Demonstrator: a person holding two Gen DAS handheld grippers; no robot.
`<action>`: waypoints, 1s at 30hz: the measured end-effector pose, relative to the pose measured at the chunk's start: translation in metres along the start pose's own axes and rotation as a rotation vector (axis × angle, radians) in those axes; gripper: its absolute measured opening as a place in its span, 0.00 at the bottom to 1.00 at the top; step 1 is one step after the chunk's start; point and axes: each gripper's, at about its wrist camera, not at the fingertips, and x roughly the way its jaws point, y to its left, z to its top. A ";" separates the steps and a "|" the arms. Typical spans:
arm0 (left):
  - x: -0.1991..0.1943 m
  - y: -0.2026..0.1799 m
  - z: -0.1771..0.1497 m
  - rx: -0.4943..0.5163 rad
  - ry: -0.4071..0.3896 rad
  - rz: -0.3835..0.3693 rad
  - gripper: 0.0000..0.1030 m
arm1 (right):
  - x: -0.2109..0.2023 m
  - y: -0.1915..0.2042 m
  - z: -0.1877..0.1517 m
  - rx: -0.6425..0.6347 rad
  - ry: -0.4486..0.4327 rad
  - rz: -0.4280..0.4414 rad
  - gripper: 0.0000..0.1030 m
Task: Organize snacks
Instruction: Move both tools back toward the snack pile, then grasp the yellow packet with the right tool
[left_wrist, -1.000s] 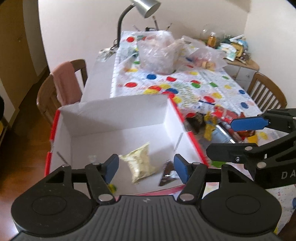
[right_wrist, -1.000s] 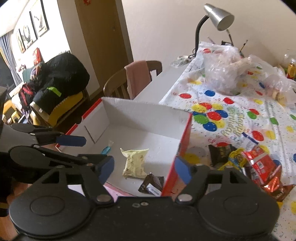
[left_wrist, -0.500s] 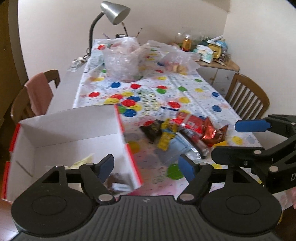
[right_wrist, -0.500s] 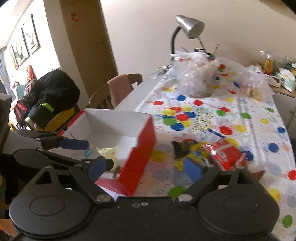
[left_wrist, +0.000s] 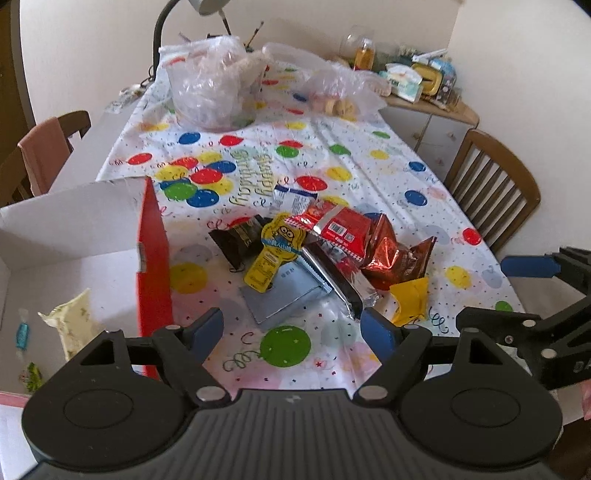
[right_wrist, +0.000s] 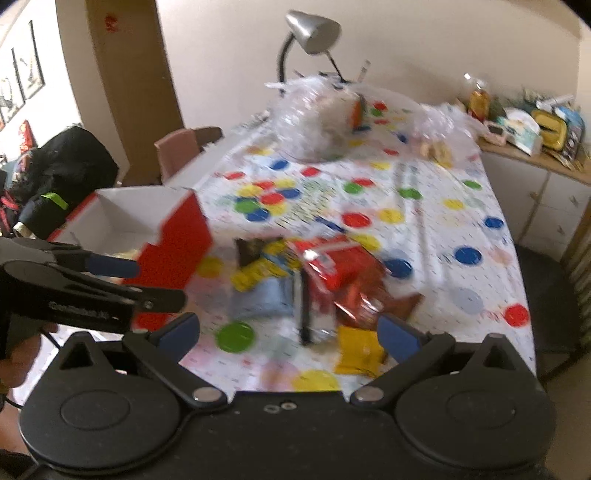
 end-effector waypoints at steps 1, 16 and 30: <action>0.005 -0.002 0.001 -0.002 0.005 0.005 0.79 | 0.004 -0.007 -0.002 0.007 0.011 -0.006 1.00; 0.057 -0.025 0.007 -0.026 0.105 0.040 0.79 | 0.102 -0.061 -0.020 0.129 0.238 -0.043 0.83; 0.084 -0.045 0.023 -0.057 0.161 0.016 0.79 | 0.129 -0.074 -0.019 0.156 0.316 -0.012 0.44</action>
